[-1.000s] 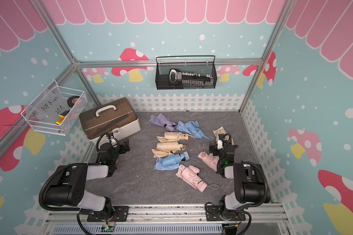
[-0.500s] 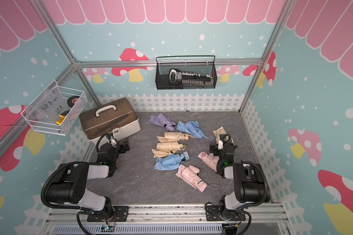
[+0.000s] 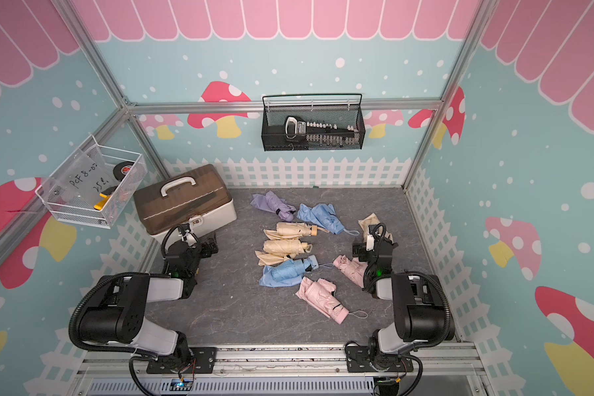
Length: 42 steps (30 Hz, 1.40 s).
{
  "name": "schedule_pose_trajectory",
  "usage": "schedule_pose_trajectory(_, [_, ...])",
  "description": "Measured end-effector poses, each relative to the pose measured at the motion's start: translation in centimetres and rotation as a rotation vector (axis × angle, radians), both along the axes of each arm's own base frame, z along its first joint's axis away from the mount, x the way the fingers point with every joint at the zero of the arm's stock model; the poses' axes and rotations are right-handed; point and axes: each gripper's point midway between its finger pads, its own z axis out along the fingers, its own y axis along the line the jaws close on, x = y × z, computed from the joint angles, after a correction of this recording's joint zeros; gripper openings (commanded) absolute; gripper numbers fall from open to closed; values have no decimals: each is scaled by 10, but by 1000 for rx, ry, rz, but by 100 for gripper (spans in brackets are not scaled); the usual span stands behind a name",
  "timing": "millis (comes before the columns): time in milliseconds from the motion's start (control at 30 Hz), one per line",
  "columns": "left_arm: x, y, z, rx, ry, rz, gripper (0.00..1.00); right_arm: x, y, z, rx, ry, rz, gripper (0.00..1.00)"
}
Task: Take umbrellas out of sleeves
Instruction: Reset both arms
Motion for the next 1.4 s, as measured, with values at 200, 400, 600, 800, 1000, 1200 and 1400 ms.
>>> schedule_pose_trajectory(200, [0,0,0,1,0,1,99,0,0,0,0,0,0,99])
schedule_pose_trajectory(400, [0,1,0,1,0,3,99,-1,3,-2,-6,10,0,99])
schedule_pose_trajectory(600, [0,1,0,1,0,3,99,-1,1,-2,-9,10,-7,99])
schedule_pose_trajectory(800, [0,1,0,1,0,3,99,-1,1,-2,-9,10,-7,99])
schedule_pose_trajectory(1000, [0,1,0,1,0,3,99,-4,5,8,-11,-16,18,99])
schedule_pose_trajectory(1200, [0,1,0,1,0,3,99,-3,3,6,-14,-17,2,99])
schedule_pose_trajectory(1400, [0,1,0,1,0,3,99,-5,2,-9,-13,31,1,99])
